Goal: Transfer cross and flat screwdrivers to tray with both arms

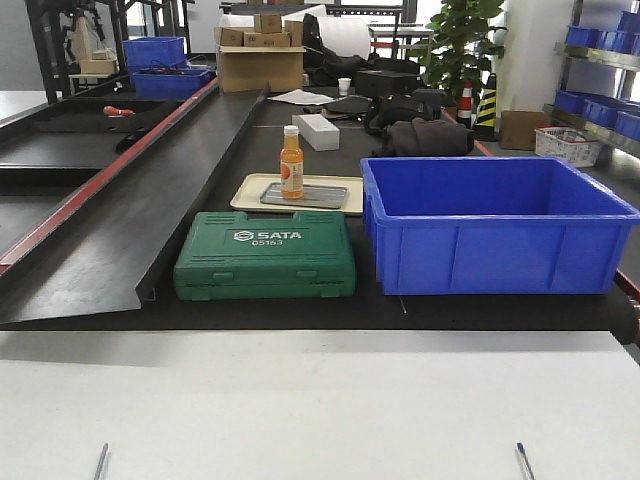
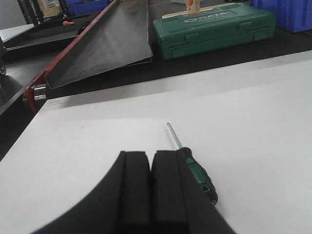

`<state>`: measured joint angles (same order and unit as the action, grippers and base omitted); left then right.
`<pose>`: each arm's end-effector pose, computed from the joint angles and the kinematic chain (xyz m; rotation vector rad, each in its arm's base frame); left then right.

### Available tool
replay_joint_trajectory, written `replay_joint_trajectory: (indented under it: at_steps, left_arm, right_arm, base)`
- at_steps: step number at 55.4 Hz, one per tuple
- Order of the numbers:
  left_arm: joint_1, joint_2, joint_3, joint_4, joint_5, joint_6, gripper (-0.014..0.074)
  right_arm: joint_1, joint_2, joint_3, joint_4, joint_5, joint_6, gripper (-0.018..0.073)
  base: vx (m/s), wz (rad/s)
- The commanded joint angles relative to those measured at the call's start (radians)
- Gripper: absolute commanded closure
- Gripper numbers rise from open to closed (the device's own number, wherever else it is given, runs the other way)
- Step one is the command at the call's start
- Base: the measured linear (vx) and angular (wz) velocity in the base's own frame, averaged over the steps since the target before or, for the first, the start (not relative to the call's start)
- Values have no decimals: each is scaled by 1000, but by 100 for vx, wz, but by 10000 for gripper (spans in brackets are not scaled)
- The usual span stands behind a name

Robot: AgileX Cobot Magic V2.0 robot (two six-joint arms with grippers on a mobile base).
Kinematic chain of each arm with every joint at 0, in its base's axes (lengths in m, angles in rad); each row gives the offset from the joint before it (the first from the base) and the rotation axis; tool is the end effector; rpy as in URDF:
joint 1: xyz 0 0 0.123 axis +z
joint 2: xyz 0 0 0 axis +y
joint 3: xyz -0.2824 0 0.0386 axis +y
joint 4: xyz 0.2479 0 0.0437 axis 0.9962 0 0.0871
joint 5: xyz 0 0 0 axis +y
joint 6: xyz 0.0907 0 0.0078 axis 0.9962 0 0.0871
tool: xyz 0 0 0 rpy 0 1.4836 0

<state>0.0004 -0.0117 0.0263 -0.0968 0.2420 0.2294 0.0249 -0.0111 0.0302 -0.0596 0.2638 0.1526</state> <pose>0.0554 -0.0021 0.1830 0.1343 1.7345 0.0796 0.0552 0.0000 0.1796 0.0732 1.7651 0.0733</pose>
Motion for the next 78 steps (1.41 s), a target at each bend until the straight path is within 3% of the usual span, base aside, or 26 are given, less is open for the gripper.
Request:
replay_joint_trajectory:
  at_steps: [1, 36, 43, 58, 64, 68, 72, 78]
  left_arm:
    - [-1, -4, -26, -5, -79, -9, 594]
    - [-1, -4, -26, -5, -93, -8, 594]
    - [-1, -4, -26, -5, -146, -8, 594]
    - [-1, -4, -28, -5, -382, -9, 594]
    - [-1, -4, -28, -14, -436, -55, 594]
    - [-1, -4, -40, -14, -454, -135, 594]
    - [-1, -4, -70, -14, -461, -205, 594]
    - [-1, 15, -158, -13, -457, -216, 594]
  right_arm:
    - [-7, -5, 8, -10, -83, -5, 567]
    - [-7, -5, 8, -10, -91, -5, 567]
    - [-7, -5, 8, -10, -152, -5, 567]
    - [-7, -5, 8, -20, -303, -21, 567]
    - [-7, -5, 1, -22, -458, -55, 567]
    - [-7, -5, -30, -22, -519, -55, 567]
    - [-7, -4, -119, -17, -493, -55, 567]
    - [-7, 40, -293, -11, -378, -55, 567]
  base:
    - [0, 0]
    - [0, 0]
    - [0, 0]
    - [0, 0]
    - [0, 0]
    - [0, 0]
    - [0, 0]
    - [0, 0]
